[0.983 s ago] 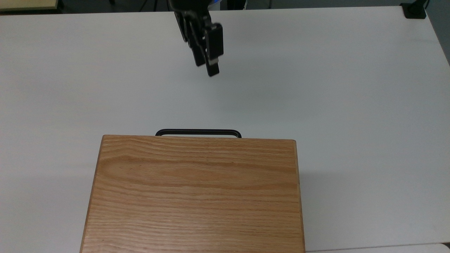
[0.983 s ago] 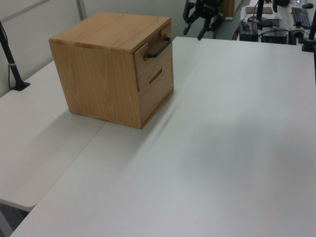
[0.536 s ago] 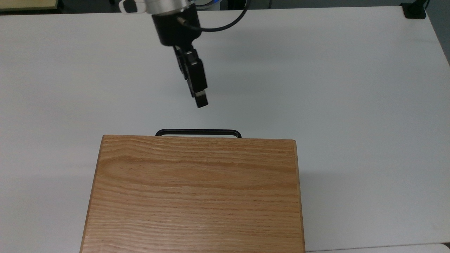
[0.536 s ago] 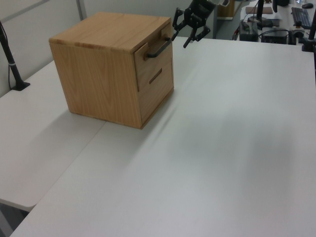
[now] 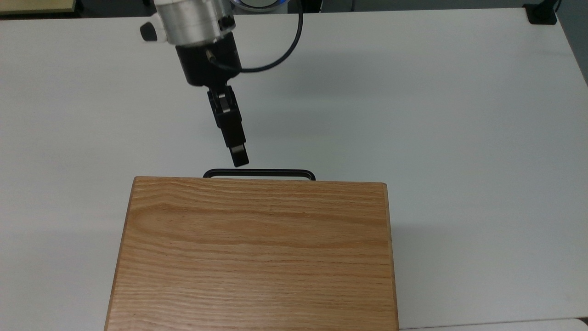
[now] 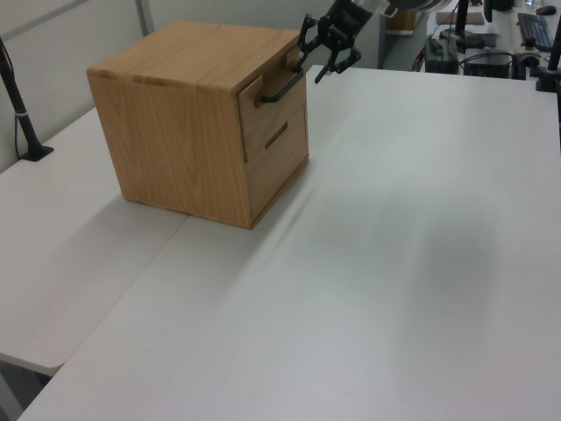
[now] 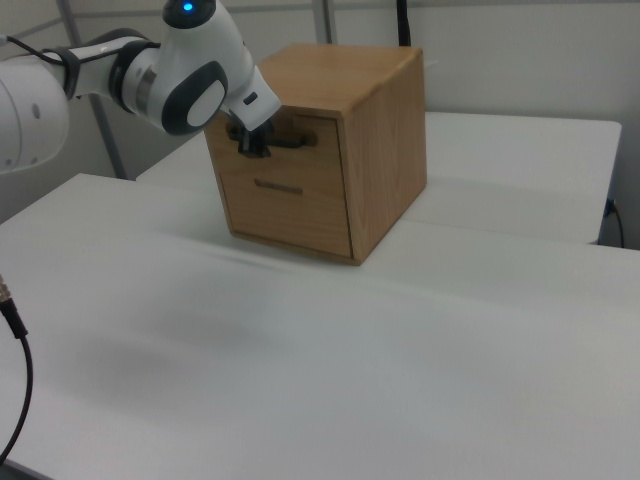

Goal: Open the drawer by sliding it
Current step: 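Lower the gripper onto the black handle of the upper drawer and grasp it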

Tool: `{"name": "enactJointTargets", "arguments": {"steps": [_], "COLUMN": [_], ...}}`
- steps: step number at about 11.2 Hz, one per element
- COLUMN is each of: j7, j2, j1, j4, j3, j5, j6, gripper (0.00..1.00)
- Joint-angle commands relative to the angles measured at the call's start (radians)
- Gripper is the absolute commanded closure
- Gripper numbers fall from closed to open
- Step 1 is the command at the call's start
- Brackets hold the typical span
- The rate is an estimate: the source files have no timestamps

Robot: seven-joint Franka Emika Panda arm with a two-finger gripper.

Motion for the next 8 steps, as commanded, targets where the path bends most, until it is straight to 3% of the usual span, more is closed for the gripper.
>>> {"name": "enactJointTargets", "arguments": {"steps": [1,4,5,6,8], "j7": [0.036,0.038,0.037,0.033,0.032], "j2": [0.068,0.085,0.085,0.085,0.079], "j1": [0.006,0.007,0.009,0.009,0.011], "j4": [0.073,0.077,0.077,0.077,0.074], "j3": [-0.002,-0.001,-0.001,-0.001,-0.001], "j5": [0.017,0.017,0.017,0.015,0.003], "j6": [0.015,0.041,0.048,0.046,0.040], "gripper": [0.49,0.49,0.57,0.74,0.97]}}
